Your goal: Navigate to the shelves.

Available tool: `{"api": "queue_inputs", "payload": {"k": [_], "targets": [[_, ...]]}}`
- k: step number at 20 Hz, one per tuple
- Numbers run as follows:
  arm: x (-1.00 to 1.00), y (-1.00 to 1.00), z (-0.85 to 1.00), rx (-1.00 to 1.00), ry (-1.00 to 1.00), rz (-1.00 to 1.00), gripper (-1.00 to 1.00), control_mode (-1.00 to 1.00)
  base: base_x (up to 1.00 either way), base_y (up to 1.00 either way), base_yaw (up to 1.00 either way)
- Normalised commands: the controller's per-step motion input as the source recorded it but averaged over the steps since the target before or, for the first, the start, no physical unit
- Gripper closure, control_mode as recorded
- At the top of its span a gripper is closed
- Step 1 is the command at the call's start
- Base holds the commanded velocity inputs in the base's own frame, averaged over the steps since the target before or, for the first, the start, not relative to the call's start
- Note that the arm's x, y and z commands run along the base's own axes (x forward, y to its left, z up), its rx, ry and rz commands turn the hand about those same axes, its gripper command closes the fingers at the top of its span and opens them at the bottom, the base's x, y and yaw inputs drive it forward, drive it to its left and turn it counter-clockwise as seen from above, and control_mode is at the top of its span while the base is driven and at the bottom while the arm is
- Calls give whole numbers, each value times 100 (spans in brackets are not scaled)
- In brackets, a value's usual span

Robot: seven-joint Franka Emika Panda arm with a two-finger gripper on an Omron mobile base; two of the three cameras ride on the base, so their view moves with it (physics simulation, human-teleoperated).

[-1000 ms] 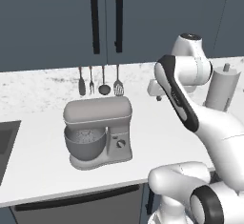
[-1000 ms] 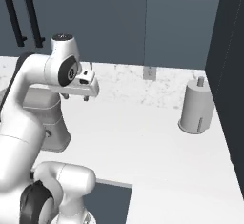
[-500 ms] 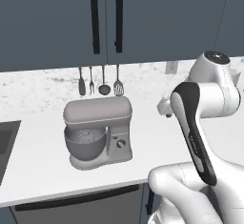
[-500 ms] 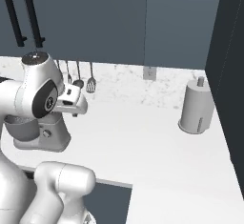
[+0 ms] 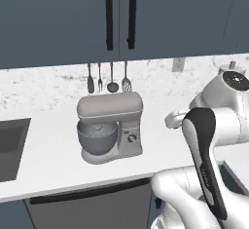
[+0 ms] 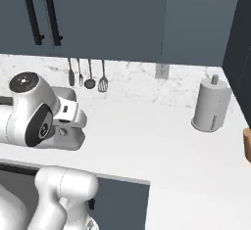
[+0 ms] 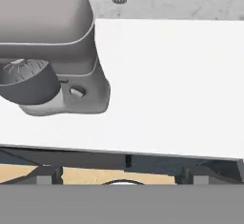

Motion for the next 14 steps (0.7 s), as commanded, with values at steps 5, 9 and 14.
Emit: {"api": "queue_inputs", "payload": {"k": [5,9,14], "targets": [[0,0,0,0,0,0,-100,100,-15,100,-54],[0,0,0,0,0,0,-100,100,-20,34,-89],[0,0,0,0,0,0,-100,100,-11,-1,-95]]}}
